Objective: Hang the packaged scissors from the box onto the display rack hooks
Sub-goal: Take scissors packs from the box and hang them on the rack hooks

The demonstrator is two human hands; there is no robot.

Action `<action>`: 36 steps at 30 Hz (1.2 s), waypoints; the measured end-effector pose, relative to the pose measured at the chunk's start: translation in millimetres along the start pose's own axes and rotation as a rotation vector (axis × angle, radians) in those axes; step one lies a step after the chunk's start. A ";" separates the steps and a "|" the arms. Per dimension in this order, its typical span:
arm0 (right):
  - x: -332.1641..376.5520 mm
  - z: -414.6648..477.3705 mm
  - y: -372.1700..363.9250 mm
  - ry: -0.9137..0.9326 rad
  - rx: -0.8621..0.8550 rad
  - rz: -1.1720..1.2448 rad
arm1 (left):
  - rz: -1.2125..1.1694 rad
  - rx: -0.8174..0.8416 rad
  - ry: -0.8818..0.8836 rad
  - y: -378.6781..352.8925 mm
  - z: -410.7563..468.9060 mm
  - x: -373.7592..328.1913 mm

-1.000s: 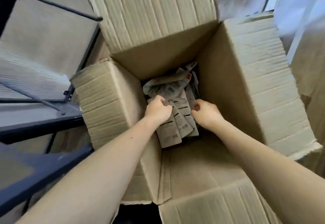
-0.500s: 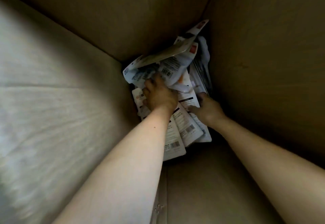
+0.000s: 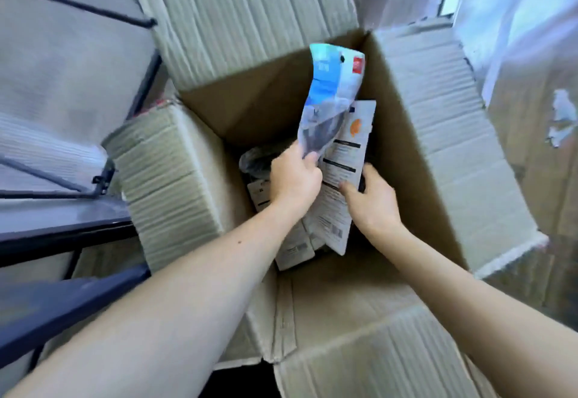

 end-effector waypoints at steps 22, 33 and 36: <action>373.9 -286.8 362.3 0.792 -0.057 0.570 | -0.831 -0.120 -0.451 394.8 -289.2 -329.0; 458.1 -435.2 384.8 1.208 0.109 0.577 | -0.962 -0.531 -0.655 541.7 -413.0 -320.1; 469.3 -471.2 372.5 1.276 0.214 0.610 | -0.986 -0.649 -0.756 573.8 -438.3 -305.1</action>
Point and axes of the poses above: each hand's wrist, its own z-axis towards the middle knuckle, its own y-axis out of the back of the hand, x = y × z, the point moved 2 cm from there along z, towards the middle knuckle, and after that the axes turned 12 degrees about -x, right-handed, at the moved point
